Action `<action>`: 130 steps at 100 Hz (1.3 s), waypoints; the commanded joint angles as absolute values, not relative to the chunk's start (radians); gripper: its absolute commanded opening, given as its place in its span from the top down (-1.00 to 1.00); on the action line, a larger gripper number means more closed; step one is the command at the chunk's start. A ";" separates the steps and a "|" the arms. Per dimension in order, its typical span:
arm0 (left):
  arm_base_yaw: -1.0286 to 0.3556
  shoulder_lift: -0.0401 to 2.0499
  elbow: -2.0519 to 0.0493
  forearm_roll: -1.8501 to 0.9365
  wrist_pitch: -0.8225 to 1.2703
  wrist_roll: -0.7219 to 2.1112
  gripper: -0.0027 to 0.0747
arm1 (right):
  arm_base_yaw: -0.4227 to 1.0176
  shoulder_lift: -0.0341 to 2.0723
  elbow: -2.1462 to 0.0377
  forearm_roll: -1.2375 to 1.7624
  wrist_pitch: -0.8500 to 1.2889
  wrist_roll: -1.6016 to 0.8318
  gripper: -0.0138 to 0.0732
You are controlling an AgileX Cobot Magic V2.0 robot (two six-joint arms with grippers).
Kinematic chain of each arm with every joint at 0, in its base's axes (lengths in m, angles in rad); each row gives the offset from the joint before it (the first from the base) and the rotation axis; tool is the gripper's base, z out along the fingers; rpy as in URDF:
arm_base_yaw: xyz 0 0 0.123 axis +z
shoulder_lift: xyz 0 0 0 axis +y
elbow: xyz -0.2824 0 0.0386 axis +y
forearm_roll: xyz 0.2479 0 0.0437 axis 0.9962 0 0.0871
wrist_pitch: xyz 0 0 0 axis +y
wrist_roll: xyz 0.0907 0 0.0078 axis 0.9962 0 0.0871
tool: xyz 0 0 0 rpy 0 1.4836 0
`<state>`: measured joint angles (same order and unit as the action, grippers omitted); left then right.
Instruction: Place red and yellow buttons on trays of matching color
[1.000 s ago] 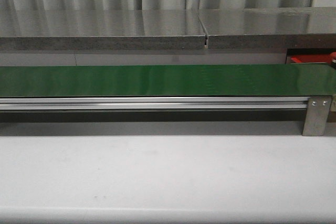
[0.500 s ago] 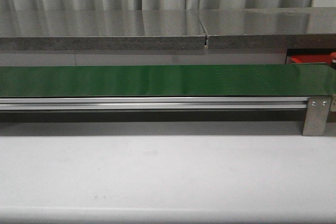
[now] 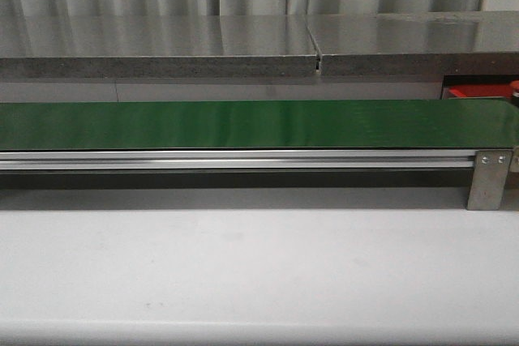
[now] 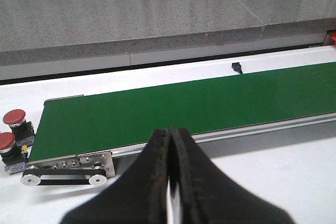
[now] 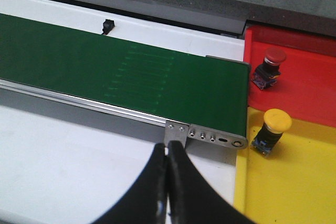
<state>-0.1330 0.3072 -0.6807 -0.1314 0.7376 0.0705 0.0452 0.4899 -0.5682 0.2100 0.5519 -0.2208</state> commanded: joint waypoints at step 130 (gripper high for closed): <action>0.132 0.967 -0.839 -0.079 0.476 -0.116 0.98 | 0.047 0.489 -0.593 0.224 0.480 -0.230 0.86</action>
